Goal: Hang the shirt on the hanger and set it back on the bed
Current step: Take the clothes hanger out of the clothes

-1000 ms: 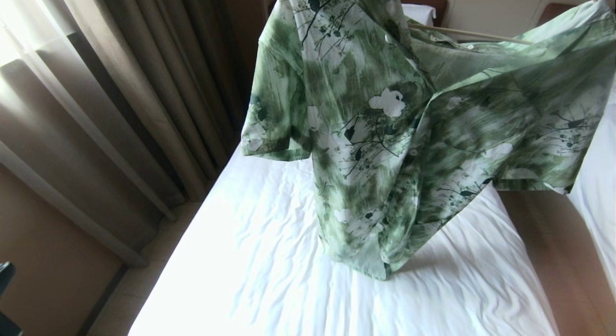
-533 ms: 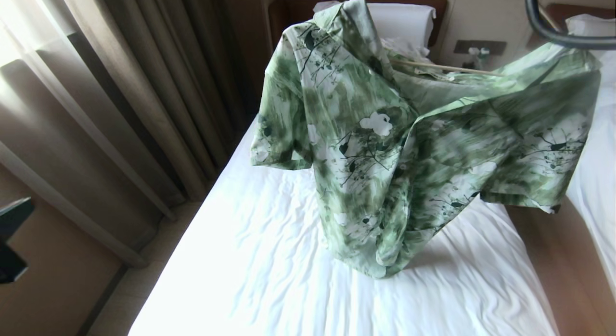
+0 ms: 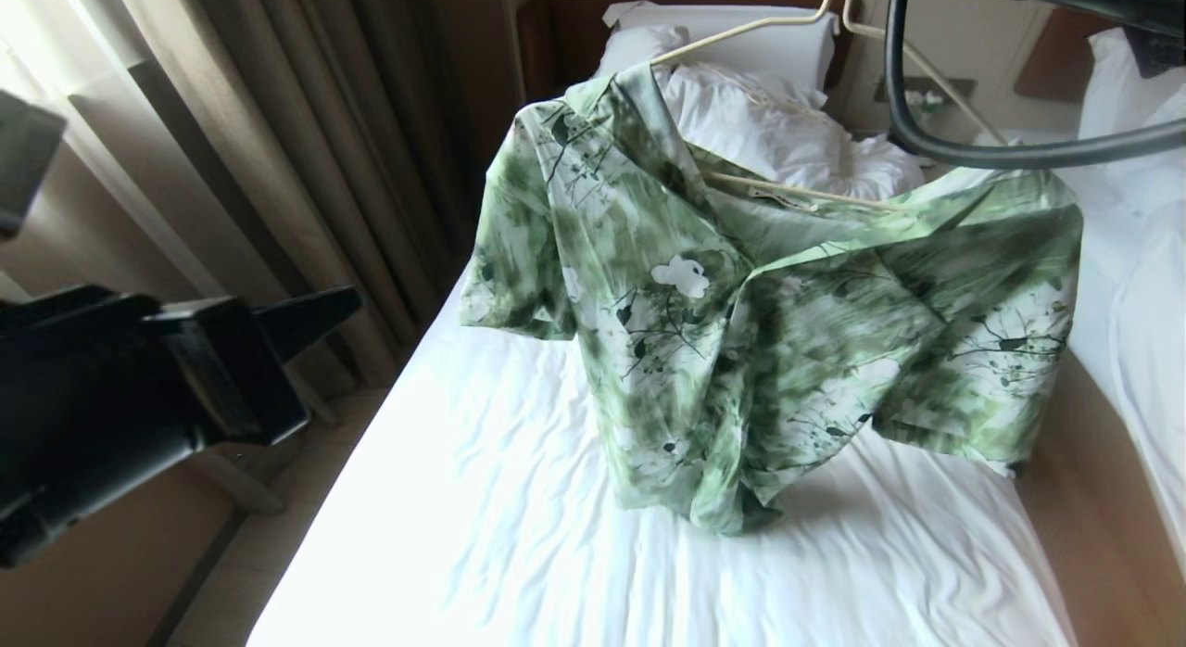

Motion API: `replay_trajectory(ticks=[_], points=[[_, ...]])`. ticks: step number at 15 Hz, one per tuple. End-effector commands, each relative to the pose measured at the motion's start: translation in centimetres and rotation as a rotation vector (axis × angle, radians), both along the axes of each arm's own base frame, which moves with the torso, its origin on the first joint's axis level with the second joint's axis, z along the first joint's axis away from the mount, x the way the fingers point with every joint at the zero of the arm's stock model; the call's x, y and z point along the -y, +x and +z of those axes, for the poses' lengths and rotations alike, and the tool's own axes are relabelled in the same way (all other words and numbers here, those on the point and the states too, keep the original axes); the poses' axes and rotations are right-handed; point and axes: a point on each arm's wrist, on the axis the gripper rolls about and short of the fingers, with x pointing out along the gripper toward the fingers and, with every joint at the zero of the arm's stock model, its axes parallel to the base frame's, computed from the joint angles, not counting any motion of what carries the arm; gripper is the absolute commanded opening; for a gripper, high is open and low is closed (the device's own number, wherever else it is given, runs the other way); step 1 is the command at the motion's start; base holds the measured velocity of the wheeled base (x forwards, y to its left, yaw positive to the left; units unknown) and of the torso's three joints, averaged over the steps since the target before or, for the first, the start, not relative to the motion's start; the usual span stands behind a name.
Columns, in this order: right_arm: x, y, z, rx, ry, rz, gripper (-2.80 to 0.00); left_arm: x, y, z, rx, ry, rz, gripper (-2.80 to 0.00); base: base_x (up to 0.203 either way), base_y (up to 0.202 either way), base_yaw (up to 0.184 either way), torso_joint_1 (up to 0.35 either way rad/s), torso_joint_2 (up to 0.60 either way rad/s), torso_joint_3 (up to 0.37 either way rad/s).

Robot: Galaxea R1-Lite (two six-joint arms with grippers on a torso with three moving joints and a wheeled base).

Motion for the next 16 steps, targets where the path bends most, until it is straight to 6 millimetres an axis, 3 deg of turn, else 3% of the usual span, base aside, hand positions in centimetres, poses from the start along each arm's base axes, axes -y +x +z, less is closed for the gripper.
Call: replay_trajectory(ticks=[1,4,6,7,10,14,16], points=[[-0.3,0.2,-0.3,-0.01,0.004,0.006,-2.8,4.6,0.8,0.1,-0.038,0.02,-0.102,-2.8,0.0,0.0,0.0,0.0,0.0,0.0],[-0.3,0.1,-0.5,-0.038,0.05,0.026,-2.8,8.8,1.0,0.8,-0.076,-0.029,-0.24,-2.8,0.0,0.0,0.0,0.0,0.0,0.0],[-0.2,0.1,-0.7,-0.057,0.067,0.033,-2.8,11.2,2.8,0.0,-0.095,-0.037,-0.257,-2.8,0.0,0.0,0.0,0.0,0.0,0.0],[0.1,0.0,-0.8,-0.061,0.073,0.033,-2.8,12.2,4.2,-0.2,-0.091,-0.054,-0.246,0.0,0.0,0.0,0.0,0.0,0.0,0.0],[1.3,-0.4,-0.6,-0.06,0.07,0.051,-2.8,13.3,8.1,0.1,-0.047,-0.122,-0.206,0.0,0.0,0.0,0.0,0.0,0.0,0.0],[1.8,-0.5,-0.4,-0.049,0.067,0.066,-2.8,12.1,10.8,2.7,0.02,-0.189,-0.178,0.0,0.0,0.0,0.0,0.0,0.0,0.0],[1.8,-0.5,-0.4,-0.049,0.067,0.066,-2.8,11.7,11.0,4.1,0.052,-0.218,-0.181,0.0,0.0,0.0,0.0,0.0,0.0,0.0]])
